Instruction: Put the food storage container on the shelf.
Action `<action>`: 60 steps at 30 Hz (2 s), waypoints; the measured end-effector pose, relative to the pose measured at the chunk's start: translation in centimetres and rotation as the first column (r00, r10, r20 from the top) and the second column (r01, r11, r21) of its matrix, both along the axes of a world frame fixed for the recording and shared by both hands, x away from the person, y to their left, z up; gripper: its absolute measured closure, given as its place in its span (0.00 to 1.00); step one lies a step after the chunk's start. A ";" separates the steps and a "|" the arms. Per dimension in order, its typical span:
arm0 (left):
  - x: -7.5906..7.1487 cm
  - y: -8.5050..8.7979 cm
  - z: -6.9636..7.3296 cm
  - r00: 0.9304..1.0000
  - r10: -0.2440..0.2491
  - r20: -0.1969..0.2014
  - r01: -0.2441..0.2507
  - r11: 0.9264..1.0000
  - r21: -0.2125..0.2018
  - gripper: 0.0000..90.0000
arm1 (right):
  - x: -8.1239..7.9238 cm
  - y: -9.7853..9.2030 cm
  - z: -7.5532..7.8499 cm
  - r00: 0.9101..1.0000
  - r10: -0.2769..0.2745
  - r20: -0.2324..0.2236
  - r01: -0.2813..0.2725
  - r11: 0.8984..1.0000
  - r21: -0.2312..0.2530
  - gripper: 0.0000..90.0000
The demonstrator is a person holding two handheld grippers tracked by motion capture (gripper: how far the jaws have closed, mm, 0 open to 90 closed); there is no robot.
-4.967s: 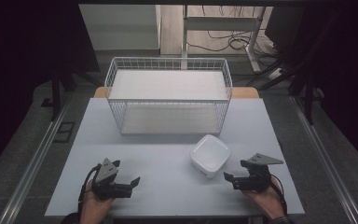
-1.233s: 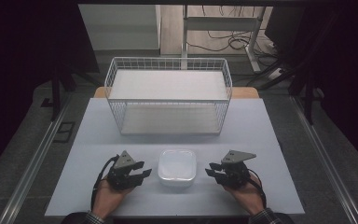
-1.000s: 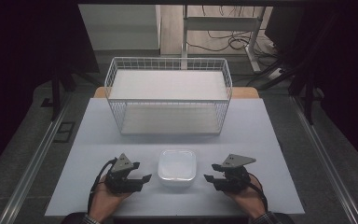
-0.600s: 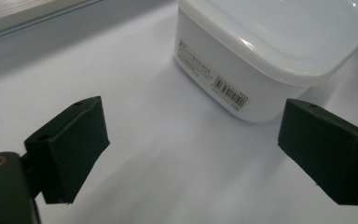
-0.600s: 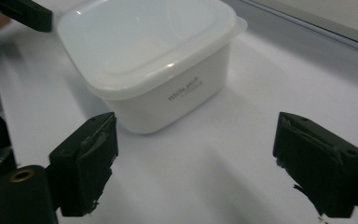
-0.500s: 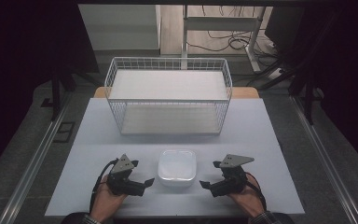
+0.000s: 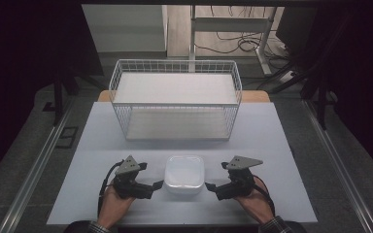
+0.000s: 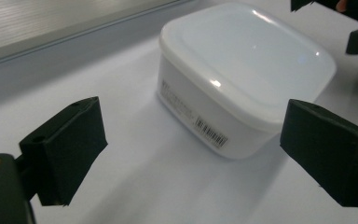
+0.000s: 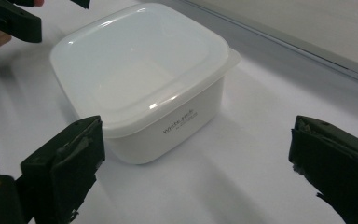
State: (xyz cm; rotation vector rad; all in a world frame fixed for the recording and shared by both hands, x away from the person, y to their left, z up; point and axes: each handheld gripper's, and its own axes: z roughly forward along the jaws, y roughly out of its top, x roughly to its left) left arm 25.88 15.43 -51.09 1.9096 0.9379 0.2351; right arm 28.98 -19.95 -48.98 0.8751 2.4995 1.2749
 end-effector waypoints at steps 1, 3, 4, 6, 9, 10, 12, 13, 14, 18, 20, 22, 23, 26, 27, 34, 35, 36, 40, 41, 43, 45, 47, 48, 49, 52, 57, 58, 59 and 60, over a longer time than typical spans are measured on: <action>0.1 -0.1 0.1 1.000 -0.005 -0.004 0.005 1.000 -0.005 0.06 | 0.1 0.2 0.0 1.000 -0.007 -0.007 0.007 1.000 -0.008 0.01; 0.3 -0.4 0.4 1.000 -0.016 -0.004 0.016 1.000 0.000 0.05 | 0.2 0.4 0.0 1.000 -0.014 -0.017 0.014 1.000 -0.009 0.00; 0.3 -0.4 0.4 1.000 -0.016 -0.004 0.016 1.000 0.000 0.05 | 0.2 0.4 0.0 1.000 -0.014 -0.017 0.014 1.000 -0.009 0.00; 0.5 -0.9 0.7 1.000 -0.025 -0.002 0.025 0.999 0.020 0.03 | 0.3 0.6 0.2 0.999 -0.023 -0.031 0.023 1.000 -0.004 0.00; 0.8 -1.7 0.8 0.998 -0.054 -0.016 0.054 0.998 0.028 0.03 | 0.3 0.9 0.4 0.999 -0.014 -0.049 0.014 1.000 0.006 0.00; 0.9 -1.9 0.8 0.998 -0.062 -0.021 0.063 0.998 0.023 0.03 | 0.3 1.0 0.5 0.999 -0.011 -0.053 0.011 1.000 0.002 0.00; 1.2 -2.3 0.7 0.997 -0.069 -0.028 0.069 0.997 0.019 0.03 | 0.2 1.3 0.7 0.999 -0.001 -0.047 0.001 1.000 -0.003 0.00; 1.3 -2.5 0.7 0.997 -0.073 -0.031 0.073 0.997 0.018 0.03 | 0.2 1.5 0.7 0.999 0.005 -0.048 -0.006 1.000 -0.007 0.00; 1.5 -2.6 0.7 0.996 -0.078 -0.034 0.078 0.997 0.017 0.04 | 0.2 1.6 0.7 0.999 0.010 -0.049 -0.010 1.000 -0.011 0.00; 2.5 -3.1 1.0 0.995 -0.085 -0.044 0.086 0.996 0.013 0.05 | 0.6 2.3 0.7 0.997 0.012 -0.074 -0.014 1.000 -0.020 0.00; 3.1 -3.4 1.2 0.995 -0.093 -0.044 0.094 0.995 0.017 0.06 | 1.0 2.5 0.7 0.996 0.006 -0.086 -0.008 1.000 -0.021 0.04; 3.6 -4.0 1.4 0.994 -0.101 -0.043 0.103 0.994 0.025 0.06 | 1.5 2.7 0.8 0.994 -0.006 -0.106 0.005 1.000 -0.011 0.07; 4.0 -4.6 1.4 0.993 -0.111 -0.047 0.113 0.993 0.037 0.06 | 1.8 2.8 0.8 0.991 -0.010 -0.130 0.011 1.000 0.007 0.09; 4.3 -5.0 1.2 0.992 -0.115 -0.055 0.118 0.992 0.053 0.06 | 2.2 3.0 0.7 0.990 -0.004 -0.139 0.006 1.000 0.011 0.10; 4.4 -5.1 1.0 0.992 -0.114 -0.061 0.118 0.991 0.058 0.06 | 2.4 3.2 0.6 0.990 -0.008 -0.141 0.009 1.000 0.009 0.10; 4.4 -4.3 0.3 0.983 -0.116 -0.140 0.117 0.993 -0.001 0.16 | 3.1 3.8 -0.6 0.973 0.035 -0.230 -0.023 0.998 0.056 0.15; 4.4 -4.2 0.2 0.980 -0.121 -0.159 0.120 0.993 -0.019 0.19 | 3.2 3.8 -0.7 0.965 0.046 -0.257 -0.028 0.997 0.071 0.16; 4.2 -4.1 0.2 0.978 -0.116 -0.173 0.113 0.993 -0.027 0.20 | 3.1 3.8 -0.7 0.964 0.043 -0.264 -0.025 0.997 0.070 0.17; 3.2 -3.1 0.5 0.963 -0.108 -0.247 0.095 0.993 -0.067 0.34 | 2.6 3.3 -0.2 0.954 0.041 -0.295 -0.025 0.998 0.057 0.29; 3.2 -3.1 0.5 0.963 -0.108 -0.247 0.095 0.993 -0.067 0.38 | 2.6 3.3 -0.2 0.954 0.041 -0.295 -0.025 0.998 0.057 0.29; 2.2 -2.6 0.9 0.968 -0.091 -0.232 0.079 0.995 -0.059 0.46 | 1.9 2.8 0.3 0.952 0.037 -0.303 -0.022 0.998 0.055 0.43; 1.9 -2.6 1.1 0.970 -0.083 -0.231 0.073 0.996 -0.051 0.54 | 1.4 2.4 0.7 0.953 0.012 -0.302 0.006 0.998 0.058 0.56; 1.6 -2.3 1.2 0.971 -0.073 -0.227 0.058 0.995 -0.075 0.59 | 1.2 2.3 0.9 0.954 0.004 -0.299 0.013 0.998 0.055 0.59; 1.6 -2.2 1.1 0.970 -0.072 -0.233 0.051 0.994 -0.092 0.65 | 0.9 2.2 1.1 0.951 -0.016 -0.309 0.034 0.998 0.052 0.63; 1.6 -1.9 1.0 0.968 -0.065 -0.244 0.038 0.992 -0.117 0.67 | 0.8 2.1 1.1 0.949 -0.024 -0.315 0.045 0.997 0.060 0.65; 1.4 -1.8 1.1 0.971 -0.046 -0.234 0.016 0.991 -0.130 0.73 | 0.8 1.7 1.2 0.943 -0.034 -0.331 0.067 0.994 0.090 0.73; 1.1 -1.5 1.1 0.976 -0.001 -0.220 -0.038 0.984 -0.176 0.82 | 0.5 1.6 1.3 0.951 -0.082 -0.297 0.122 0.985 0.120 0.82; 1.1 -1.5 1.1 0.976 -0.001 -0.220 -0.038 0.984 -0.176 0.86 | 0.5 1.6 1.3 0.951 -0.082 -0.297 0.122 0.985 0.120 0.82; 0.9 -1.6 1.2 0.982 0.007 -0.190 -0.040 0.985 -0.169 0.88 | 0.4 1.6 1.4 0.959 -0.112 -0.259 0.145 0.983 0.112 0.87; 0.8 -1.7 1.3 0.982 0.020 -0.187 -0.049 0.987 -0.155 0.88 | 0.4 1.7 1.3 0.964 -0.119 -0.237 0.147 0.983 0.106 0.87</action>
